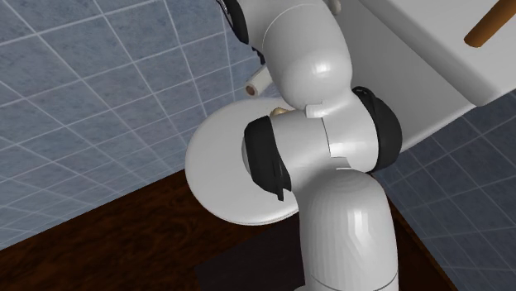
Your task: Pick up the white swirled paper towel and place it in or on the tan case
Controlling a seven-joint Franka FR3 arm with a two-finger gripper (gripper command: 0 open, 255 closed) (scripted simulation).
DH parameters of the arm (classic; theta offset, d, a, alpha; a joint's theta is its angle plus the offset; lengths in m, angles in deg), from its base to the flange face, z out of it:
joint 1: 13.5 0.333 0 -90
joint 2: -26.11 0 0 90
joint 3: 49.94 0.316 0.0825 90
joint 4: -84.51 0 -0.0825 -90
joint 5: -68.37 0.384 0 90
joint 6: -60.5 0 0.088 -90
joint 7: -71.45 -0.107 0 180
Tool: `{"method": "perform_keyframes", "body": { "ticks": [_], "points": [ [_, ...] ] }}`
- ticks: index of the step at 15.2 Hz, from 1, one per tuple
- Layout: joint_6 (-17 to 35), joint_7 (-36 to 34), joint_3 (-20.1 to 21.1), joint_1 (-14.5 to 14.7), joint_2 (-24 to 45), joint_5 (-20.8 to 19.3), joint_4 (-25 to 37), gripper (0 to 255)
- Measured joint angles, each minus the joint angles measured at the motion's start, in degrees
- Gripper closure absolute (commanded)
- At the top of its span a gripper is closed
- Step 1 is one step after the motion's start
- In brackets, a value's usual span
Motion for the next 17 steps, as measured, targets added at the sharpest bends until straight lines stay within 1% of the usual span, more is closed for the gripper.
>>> {"method": "perform_keyframes", "body": {
  "ticks": [2, 3, 5, 7, 10, 14, 15, 16, 17],
  "points": [
    [-2.0, 0.1, 0.0, -0.1, 0.8, 0.0, 2.9, 255],
    [-2.6, 0.1, 0.0, -0.1, 0.6, 0.0, 3.2, 255],
    [-5.8, 0.2, 0.0, -0.4, 2.6, 0.1, 8.4, 255],
    [-7.7, 0.3, 0.0, -0.6, 3.5, 0.1, 11.2, 255],
    [-0.4, 1.5, -0.6, -0.6, -7.1, -0.5, -6.8, 255],
    [6.8, 3.3, -1.5, -1.0, -18.8, -1.6, -25.3, 255],
    [6.8, 3.3, -1.6, -1.0, -18.9, -1.6, -25.4, 0],
    [6.8, 3.3, -1.5, -1.0, -18.8, -1.6, -25.4, 0],
    [8.8, 3.6, -1.4, -1.4, -19.7, -0.9, -27.5, 0]
  ]
}}
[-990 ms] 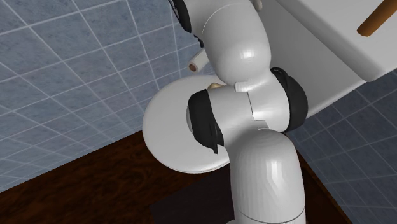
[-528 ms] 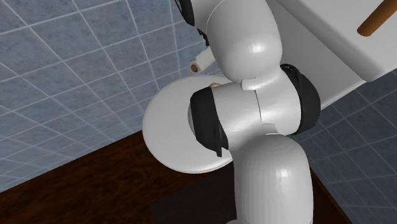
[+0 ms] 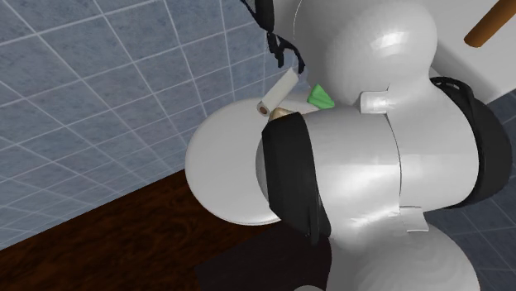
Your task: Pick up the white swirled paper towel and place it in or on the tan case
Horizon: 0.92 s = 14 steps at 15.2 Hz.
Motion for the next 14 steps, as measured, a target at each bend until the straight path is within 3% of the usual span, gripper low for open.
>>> {"method": "perform_keyframes", "body": {
  "ticks": [3, 7, 12, 14],
  "points": [
    [12.2, 2.9, 0.8, -2.4, -3.4, 4.2, -10.7, 0],
    [29.4, 9.7, 3.2, -6.1, -4.9, 12.9, -22.4, 0],
    [46.5, 24.2, 9.8, -13.0, -1.2, 28.4, -29.1, 0],
    [49.3, 26.7, 11.2, -14.0, 0.6, 31.1, -29.1, 0]
  ]
}}
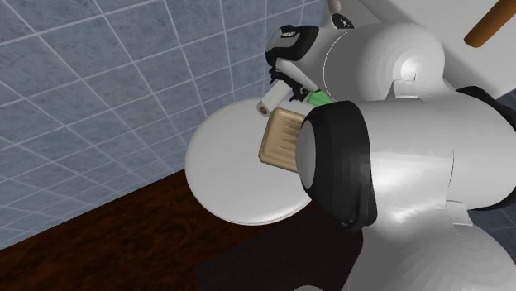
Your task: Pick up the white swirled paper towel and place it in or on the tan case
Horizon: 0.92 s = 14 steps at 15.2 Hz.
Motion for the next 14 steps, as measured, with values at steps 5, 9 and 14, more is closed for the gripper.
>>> {"method": "perform_keyframes", "body": {
  "ticks": [5, 9, 14],
  "points": [
    [2.4, 1.1, 0.9, 0.0, 3.3, 1.2, 1.4, 0],
    [3.4, 1.2, 1.2, 0.2, 4.4, 1.5, 1.6, 0],
    [3.4, 1.3, 1.2, 0.2, 4.4, 1.5, 1.7, 255]
  ]
}}
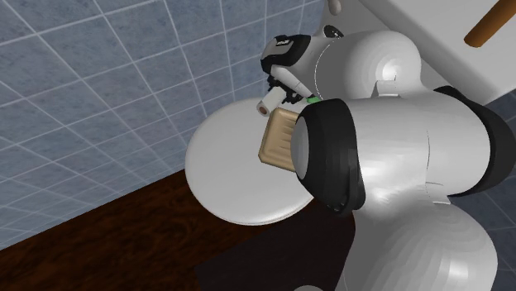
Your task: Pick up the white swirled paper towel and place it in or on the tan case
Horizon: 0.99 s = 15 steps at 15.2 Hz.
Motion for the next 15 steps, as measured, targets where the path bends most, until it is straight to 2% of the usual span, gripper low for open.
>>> {"method": "perform_keyframes", "body": {
  "ticks": [9, 15],
  "points": [
    [0.0, 0.0, 0.0, 0.0, 0.0, 0.0, 0.0, 255],
    [-2.2, -1.4, -0.6, 0.3, -2.8, -0.9, -0.5, 255]
  ]
}}
